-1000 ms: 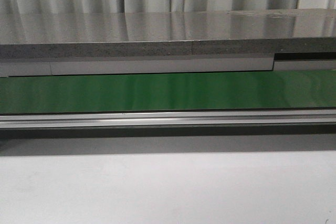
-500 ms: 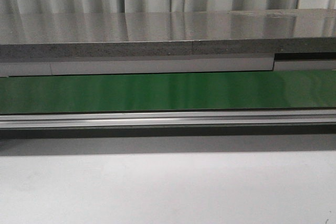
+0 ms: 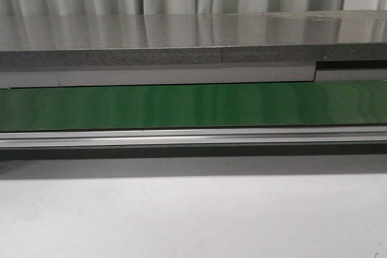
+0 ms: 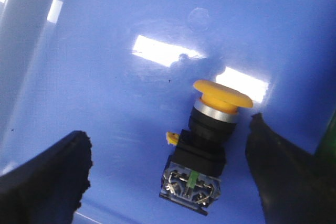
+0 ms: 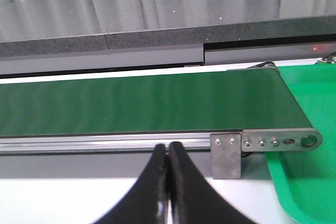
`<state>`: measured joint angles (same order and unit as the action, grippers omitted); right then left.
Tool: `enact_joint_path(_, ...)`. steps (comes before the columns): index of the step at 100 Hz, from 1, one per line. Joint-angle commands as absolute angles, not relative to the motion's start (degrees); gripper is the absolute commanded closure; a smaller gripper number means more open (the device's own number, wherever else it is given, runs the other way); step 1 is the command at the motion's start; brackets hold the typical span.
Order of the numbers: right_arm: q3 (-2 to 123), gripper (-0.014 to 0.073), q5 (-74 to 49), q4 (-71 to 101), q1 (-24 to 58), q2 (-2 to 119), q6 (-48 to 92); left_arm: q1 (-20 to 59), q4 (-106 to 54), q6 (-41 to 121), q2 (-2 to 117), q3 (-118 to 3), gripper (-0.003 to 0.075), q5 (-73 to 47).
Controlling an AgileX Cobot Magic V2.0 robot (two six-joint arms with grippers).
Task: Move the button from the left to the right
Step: 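Close the left gripper on the button's black body and lift it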
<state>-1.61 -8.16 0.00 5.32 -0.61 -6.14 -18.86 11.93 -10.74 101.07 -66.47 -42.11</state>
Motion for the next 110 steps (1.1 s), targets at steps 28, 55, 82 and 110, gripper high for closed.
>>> enact_joint_path(28, -0.7, 0.0661, -3.8, 0.0, 5.3, -1.7, -5.9, -19.0, 11.7, -10.7, 99.5, -68.3, 0.0144, -38.8)
enact_joint_path(55, -0.7, 0.0661, -3.8, 0.0, 5.3, -1.7, -5.9, -19.0, 11.7, -10.6, 99.7, -68.3, 0.0143, -38.7)
enact_joint_path(82, -0.7, 0.0661, -3.8, 0.0, 5.3, -1.7, -5.9, -19.0, 10.1, -9.4, 103.1, -68.2, 0.0144, -40.0)
enact_joint_path(110, -0.7, 0.0661, -3.8, 0.0, 5.3, -1.7, -5.9, -19.0, 10.4, -9.4, 103.8, -68.2, 0.0144, -38.8)
